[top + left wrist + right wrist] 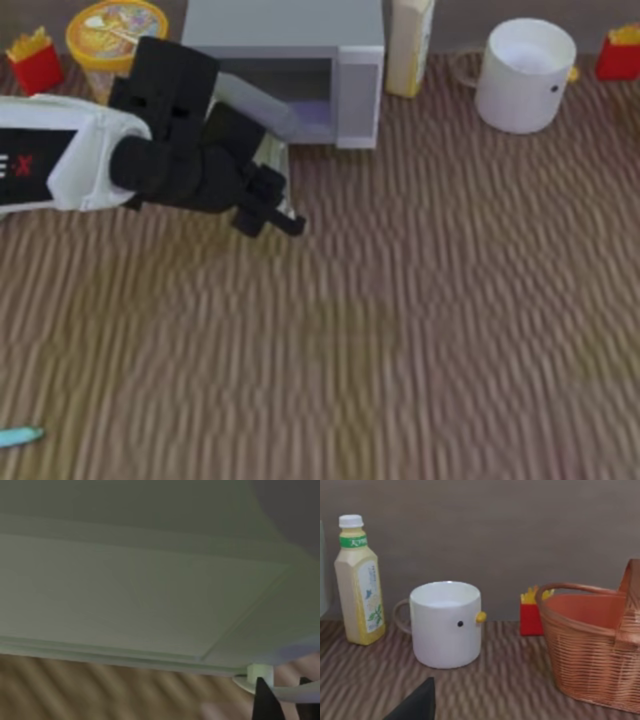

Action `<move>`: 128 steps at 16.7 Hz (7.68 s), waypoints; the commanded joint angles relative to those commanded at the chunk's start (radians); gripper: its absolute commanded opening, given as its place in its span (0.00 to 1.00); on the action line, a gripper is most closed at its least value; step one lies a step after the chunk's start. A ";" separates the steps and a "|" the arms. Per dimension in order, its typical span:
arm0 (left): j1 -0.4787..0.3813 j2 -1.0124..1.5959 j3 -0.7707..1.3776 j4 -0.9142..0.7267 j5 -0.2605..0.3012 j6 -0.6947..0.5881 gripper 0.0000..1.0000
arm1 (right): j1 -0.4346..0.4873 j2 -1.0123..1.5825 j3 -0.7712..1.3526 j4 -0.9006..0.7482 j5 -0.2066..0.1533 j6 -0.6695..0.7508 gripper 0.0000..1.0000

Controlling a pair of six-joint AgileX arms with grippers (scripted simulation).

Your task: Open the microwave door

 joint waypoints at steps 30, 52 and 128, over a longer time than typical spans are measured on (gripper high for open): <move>0.032 -0.015 -0.016 -0.019 0.058 0.076 0.00 | 0.000 0.000 0.000 0.000 0.000 0.000 1.00; 0.050 -0.023 -0.020 -0.033 0.096 0.123 0.00 | 0.000 0.000 0.000 0.000 0.000 0.000 1.00; 0.129 -0.031 -0.022 -0.112 0.214 0.306 0.00 | 0.000 0.000 0.000 0.000 0.000 0.000 1.00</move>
